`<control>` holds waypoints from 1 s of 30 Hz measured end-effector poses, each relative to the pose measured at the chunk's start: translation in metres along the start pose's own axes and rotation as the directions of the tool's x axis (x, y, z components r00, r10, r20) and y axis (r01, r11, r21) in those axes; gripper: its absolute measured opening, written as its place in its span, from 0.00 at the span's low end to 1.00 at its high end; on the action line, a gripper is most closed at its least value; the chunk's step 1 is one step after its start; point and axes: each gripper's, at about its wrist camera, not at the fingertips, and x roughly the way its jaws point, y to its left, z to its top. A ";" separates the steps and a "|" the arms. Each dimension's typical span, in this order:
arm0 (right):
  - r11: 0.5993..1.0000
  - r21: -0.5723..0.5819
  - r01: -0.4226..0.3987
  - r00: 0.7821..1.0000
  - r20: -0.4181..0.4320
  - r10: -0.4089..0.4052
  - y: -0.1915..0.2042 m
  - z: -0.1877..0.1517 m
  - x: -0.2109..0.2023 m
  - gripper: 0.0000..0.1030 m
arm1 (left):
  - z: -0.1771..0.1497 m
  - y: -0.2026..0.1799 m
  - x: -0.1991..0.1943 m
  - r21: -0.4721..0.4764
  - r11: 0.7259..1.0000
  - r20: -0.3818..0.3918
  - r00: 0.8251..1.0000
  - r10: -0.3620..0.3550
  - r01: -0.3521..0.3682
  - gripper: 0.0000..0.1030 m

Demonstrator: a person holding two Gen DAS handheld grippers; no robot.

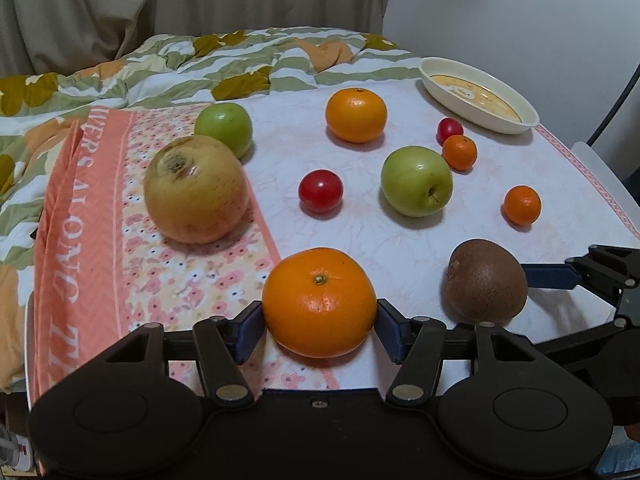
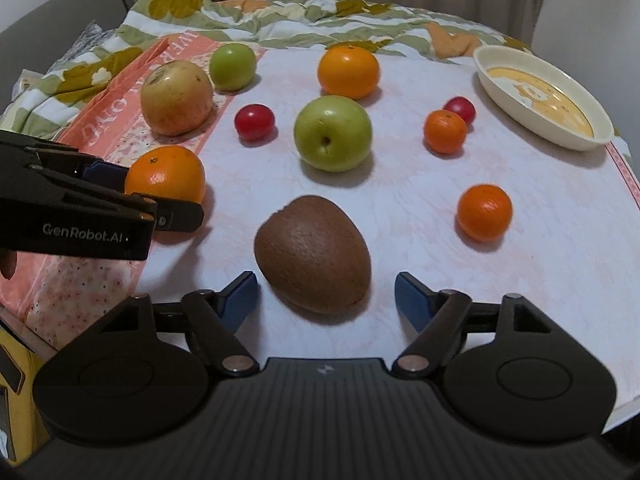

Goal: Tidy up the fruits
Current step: 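Grasp the brown kiwi with the right tool while the left tool grasps the large orange, then carry the orange in the left tool and kiwi in the right tool to the white bowl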

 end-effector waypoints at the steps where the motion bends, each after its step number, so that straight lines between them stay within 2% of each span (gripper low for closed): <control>1: 1.000 -0.005 -0.005 1.000 0.003 0.005 0.001 0.001 0.000 0.85 | -0.001 0.001 -0.001 -0.006 1.000 0.000 1.000 0.003 -0.003 0.62; 5: 0.999 -0.032 -0.021 1.000 0.018 0.021 0.004 0.006 0.003 0.84 | -0.005 0.004 -0.004 -0.028 1.000 0.002 1.000 0.013 -0.013 0.62; 8: 0.998 -0.059 -0.019 0.999 0.027 0.020 0.007 0.009 0.005 0.73 | -0.008 0.006 -0.008 -0.039 0.999 0.005 1.000 0.022 -0.022 0.61; 17: 0.999 -0.030 -0.032 0.998 0.048 0.033 -0.002 0.017 -0.010 0.72 | -0.012 0.004 -0.033 -0.075 0.996 0.044 0.998 0.042 -0.038 0.61; 24: 0.997 0.018 -0.073 0.994 0.087 0.072 -0.022 0.024 -0.043 0.72 | -0.002 -0.021 -0.063 -0.095 0.993 0.081 0.993 0.083 -0.075 0.61; 30: 0.994 -0.006 -0.110 0.989 0.098 0.110 -0.058 0.034 -0.071 0.72 | 0.016 -0.060 -0.087 -0.137 0.983 0.132 0.981 0.141 -0.123 0.61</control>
